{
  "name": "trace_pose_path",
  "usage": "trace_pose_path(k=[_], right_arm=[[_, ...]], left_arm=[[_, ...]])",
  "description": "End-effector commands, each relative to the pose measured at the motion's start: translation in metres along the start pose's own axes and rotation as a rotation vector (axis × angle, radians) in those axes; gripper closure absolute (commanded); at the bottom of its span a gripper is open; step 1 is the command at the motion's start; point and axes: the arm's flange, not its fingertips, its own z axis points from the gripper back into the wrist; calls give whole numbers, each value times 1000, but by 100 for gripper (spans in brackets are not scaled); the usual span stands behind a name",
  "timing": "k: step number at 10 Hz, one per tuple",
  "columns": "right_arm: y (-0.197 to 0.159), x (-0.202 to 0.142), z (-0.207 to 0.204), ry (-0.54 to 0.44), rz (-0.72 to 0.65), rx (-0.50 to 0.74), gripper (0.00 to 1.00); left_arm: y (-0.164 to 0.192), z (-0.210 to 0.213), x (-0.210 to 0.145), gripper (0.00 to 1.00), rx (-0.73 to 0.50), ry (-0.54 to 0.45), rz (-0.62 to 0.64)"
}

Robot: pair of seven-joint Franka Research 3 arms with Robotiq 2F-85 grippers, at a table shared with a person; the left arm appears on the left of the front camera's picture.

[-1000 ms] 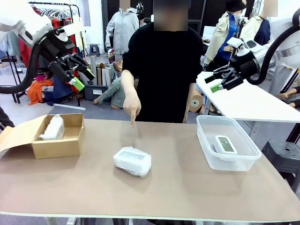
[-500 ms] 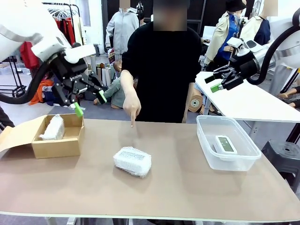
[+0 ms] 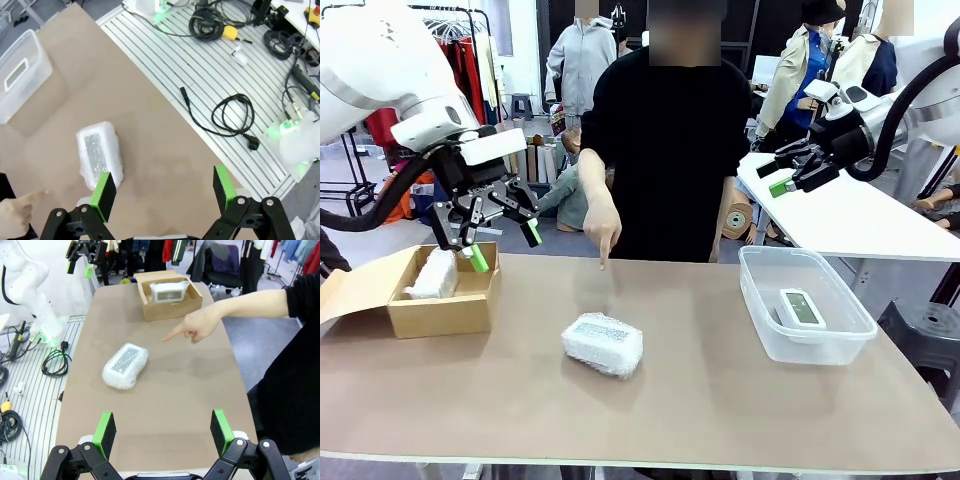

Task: Separate and place wrapped and unwrapped clocks.
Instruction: Pick up the Digital clock indicated by the person.

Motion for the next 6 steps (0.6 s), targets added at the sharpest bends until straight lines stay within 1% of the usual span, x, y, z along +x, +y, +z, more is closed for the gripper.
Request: trace_pose_path(k=[1,6], right_arm=[[1,1,1,0,8,-2,0],[1,1,1,0,8,-2,0]], left_arm=[[0,0,2,0,-16,-9,-6],[0,0,2,0,-16,-9,-6]])
